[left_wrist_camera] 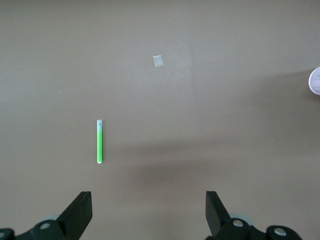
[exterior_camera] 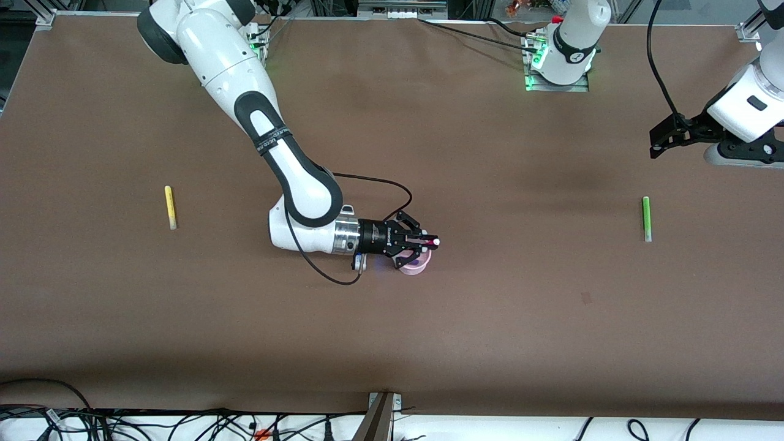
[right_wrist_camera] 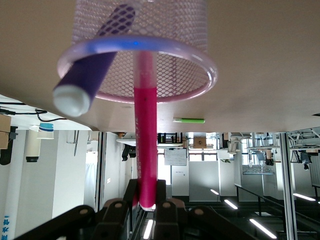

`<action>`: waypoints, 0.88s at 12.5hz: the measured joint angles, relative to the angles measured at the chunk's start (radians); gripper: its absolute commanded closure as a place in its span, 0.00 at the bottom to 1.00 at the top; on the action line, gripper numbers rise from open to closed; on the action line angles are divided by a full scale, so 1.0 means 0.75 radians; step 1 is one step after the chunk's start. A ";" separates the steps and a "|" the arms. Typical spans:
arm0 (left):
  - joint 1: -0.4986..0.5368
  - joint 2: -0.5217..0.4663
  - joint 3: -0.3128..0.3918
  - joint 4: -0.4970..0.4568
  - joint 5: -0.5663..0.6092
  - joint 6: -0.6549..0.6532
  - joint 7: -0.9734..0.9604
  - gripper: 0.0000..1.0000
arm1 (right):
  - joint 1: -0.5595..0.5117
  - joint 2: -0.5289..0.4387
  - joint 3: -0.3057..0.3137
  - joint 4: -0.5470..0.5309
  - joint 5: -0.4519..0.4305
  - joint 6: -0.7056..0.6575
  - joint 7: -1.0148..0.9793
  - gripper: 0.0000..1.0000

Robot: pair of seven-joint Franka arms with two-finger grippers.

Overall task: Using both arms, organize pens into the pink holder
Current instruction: 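Lower the pink marker into the cup and open the right gripper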

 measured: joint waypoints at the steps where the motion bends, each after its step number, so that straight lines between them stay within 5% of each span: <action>1: -0.001 0.000 -0.002 0.000 0.000 -0.001 0.000 0.00 | 0.000 0.000 0.000 0.002 0.000 0.001 -0.003 0.52; 2: -0.002 0.000 -0.004 0.000 0.000 -0.003 0.000 0.00 | 0.000 0.000 0.000 0.003 0.000 0.002 -0.003 0.19; 3: -0.002 0.000 -0.005 0.000 0.000 -0.004 0.000 0.00 | 0.000 0.000 0.000 0.004 0.000 0.002 -0.004 0.01; 8: -0.004 0.000 -0.044 0.001 0.000 -0.030 -0.003 0.00 | -0.001 -0.004 -0.013 0.052 -0.011 0.004 -0.007 0.00; 11: -0.003 0.001 -0.044 0.002 0.000 -0.033 -0.003 0.00 | -0.006 -0.043 -0.034 0.097 -0.211 0.003 -0.009 0.00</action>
